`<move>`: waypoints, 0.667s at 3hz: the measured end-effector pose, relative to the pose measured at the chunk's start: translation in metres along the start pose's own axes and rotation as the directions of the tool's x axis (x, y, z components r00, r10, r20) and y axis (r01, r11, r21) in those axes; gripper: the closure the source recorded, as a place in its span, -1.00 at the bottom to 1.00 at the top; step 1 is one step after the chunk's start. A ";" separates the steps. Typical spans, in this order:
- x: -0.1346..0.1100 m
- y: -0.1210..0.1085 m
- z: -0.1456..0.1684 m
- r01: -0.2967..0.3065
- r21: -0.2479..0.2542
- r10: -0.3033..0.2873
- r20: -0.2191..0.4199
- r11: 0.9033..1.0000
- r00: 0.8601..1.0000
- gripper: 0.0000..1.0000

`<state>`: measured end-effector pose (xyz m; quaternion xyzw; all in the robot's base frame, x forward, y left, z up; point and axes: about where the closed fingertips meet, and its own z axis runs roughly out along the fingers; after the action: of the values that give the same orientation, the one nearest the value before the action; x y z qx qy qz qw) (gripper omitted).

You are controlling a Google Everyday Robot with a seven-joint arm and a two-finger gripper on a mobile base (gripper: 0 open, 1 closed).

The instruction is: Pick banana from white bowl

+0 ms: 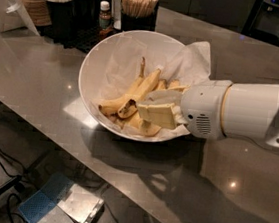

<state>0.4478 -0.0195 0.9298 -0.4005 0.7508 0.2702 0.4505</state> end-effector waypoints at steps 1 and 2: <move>-0.023 -0.003 -0.020 0.006 0.042 -0.009 0.066 0.999 0.998 1.00; -0.065 -0.005 -0.052 0.037 0.076 -0.048 0.150 0.996 0.988 1.00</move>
Offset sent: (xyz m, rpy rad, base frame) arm -0.0007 -0.0385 0.1493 0.1580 -0.2493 -0.0797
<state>0.4461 -0.0390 1.0104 -0.3779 0.7151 0.2625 0.5262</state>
